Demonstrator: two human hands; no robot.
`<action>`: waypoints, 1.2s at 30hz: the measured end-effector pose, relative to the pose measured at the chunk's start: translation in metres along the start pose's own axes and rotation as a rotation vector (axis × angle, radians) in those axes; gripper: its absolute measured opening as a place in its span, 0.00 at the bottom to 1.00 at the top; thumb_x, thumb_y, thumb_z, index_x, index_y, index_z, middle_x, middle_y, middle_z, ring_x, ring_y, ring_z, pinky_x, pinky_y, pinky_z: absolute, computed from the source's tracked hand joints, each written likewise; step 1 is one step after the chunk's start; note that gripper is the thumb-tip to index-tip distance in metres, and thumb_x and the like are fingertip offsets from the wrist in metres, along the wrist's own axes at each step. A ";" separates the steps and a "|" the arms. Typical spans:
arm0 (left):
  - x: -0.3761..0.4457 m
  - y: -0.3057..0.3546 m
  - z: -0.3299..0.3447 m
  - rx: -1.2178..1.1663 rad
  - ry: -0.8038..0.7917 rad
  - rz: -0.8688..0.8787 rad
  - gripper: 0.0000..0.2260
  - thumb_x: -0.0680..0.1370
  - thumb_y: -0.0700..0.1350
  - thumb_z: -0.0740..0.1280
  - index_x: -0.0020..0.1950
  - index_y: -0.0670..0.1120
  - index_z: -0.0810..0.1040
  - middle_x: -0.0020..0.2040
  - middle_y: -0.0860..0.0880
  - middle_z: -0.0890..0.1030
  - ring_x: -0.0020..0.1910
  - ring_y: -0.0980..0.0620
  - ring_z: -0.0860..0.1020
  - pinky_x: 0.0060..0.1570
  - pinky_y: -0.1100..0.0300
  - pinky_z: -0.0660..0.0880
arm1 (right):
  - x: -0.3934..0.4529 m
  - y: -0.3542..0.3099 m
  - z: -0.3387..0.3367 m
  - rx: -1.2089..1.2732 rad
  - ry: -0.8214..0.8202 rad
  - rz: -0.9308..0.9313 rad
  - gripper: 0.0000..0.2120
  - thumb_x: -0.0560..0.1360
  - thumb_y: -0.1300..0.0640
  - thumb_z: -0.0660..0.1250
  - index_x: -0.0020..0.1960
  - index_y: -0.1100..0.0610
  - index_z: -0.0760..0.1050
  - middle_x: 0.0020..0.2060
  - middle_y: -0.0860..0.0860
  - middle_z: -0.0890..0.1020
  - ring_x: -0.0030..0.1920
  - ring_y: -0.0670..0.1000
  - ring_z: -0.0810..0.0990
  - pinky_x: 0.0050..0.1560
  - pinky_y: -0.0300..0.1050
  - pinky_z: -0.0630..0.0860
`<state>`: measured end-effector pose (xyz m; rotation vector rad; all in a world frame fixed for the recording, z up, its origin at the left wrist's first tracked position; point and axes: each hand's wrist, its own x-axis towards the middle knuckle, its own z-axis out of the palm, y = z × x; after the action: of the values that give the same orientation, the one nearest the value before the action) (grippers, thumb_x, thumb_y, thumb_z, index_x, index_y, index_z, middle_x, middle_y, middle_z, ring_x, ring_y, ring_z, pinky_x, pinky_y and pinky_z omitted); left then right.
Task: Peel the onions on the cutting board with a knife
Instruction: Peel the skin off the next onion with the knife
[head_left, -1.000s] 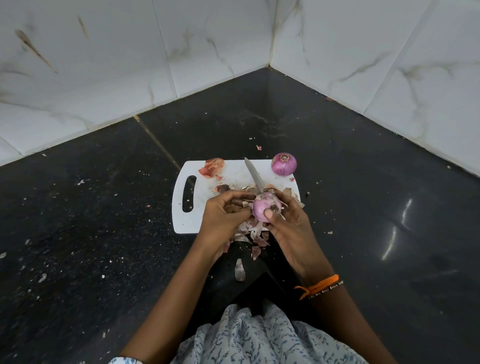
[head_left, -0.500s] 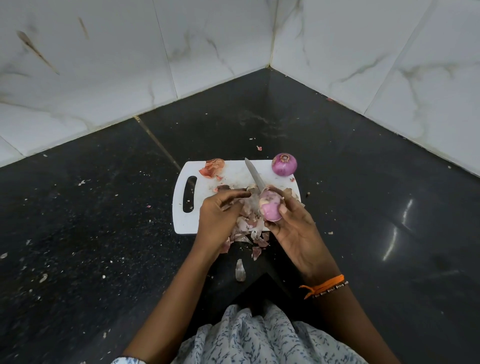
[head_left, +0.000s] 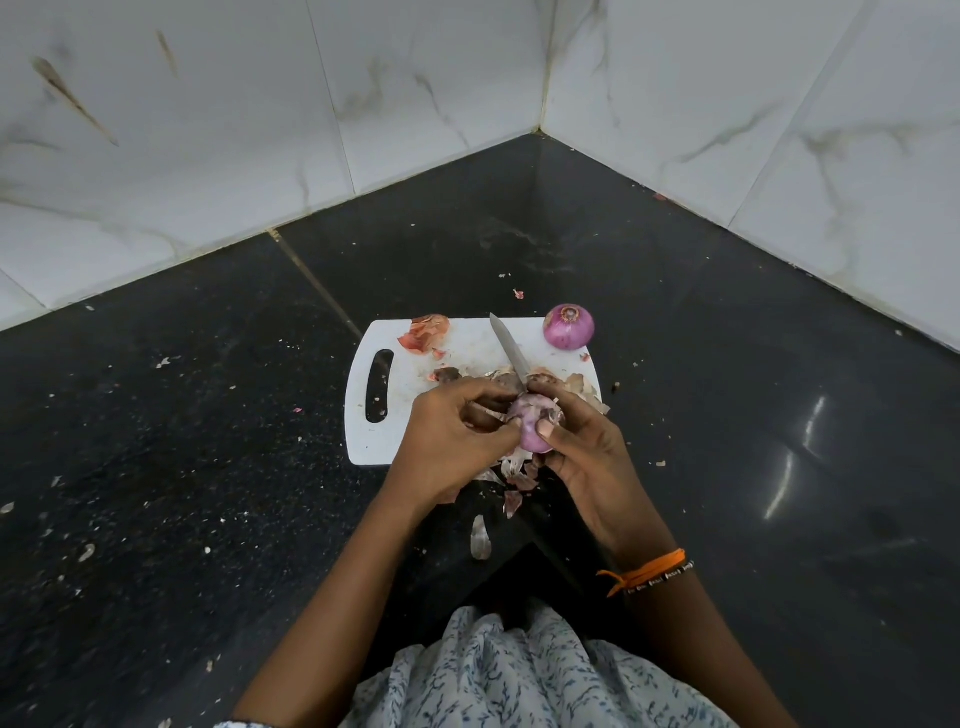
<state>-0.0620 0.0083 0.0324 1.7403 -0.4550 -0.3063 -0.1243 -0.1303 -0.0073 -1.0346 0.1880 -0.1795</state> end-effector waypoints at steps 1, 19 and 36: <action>0.000 -0.001 -0.001 0.012 -0.005 -0.004 0.13 0.68 0.36 0.73 0.46 0.53 0.82 0.38 0.61 0.83 0.36 0.61 0.81 0.37 0.69 0.77 | 0.000 0.000 0.000 -0.002 -0.001 -0.002 0.19 0.69 0.63 0.67 0.61 0.61 0.75 0.54 0.58 0.82 0.55 0.55 0.81 0.52 0.45 0.80; 0.003 -0.014 0.006 -0.133 0.050 -0.032 0.13 0.67 0.39 0.77 0.48 0.48 0.81 0.44 0.51 0.84 0.42 0.56 0.82 0.40 0.66 0.77 | 0.001 0.002 0.003 0.120 0.026 0.034 0.17 0.75 0.61 0.62 0.63 0.61 0.74 0.56 0.59 0.81 0.52 0.55 0.81 0.48 0.46 0.80; 0.013 -0.043 0.014 0.061 0.283 -0.079 0.01 0.75 0.39 0.69 0.43 0.42 0.78 0.39 0.53 0.82 0.40 0.57 0.80 0.43 0.60 0.77 | -0.004 -0.001 0.011 0.501 0.129 0.237 0.23 0.73 0.57 0.60 0.65 0.66 0.68 0.57 0.63 0.77 0.39 0.53 0.81 0.36 0.40 0.80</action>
<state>-0.0510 -0.0024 -0.0120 1.8295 -0.1926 -0.0992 -0.1253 -0.1211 -0.0006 -0.4971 0.3600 -0.0707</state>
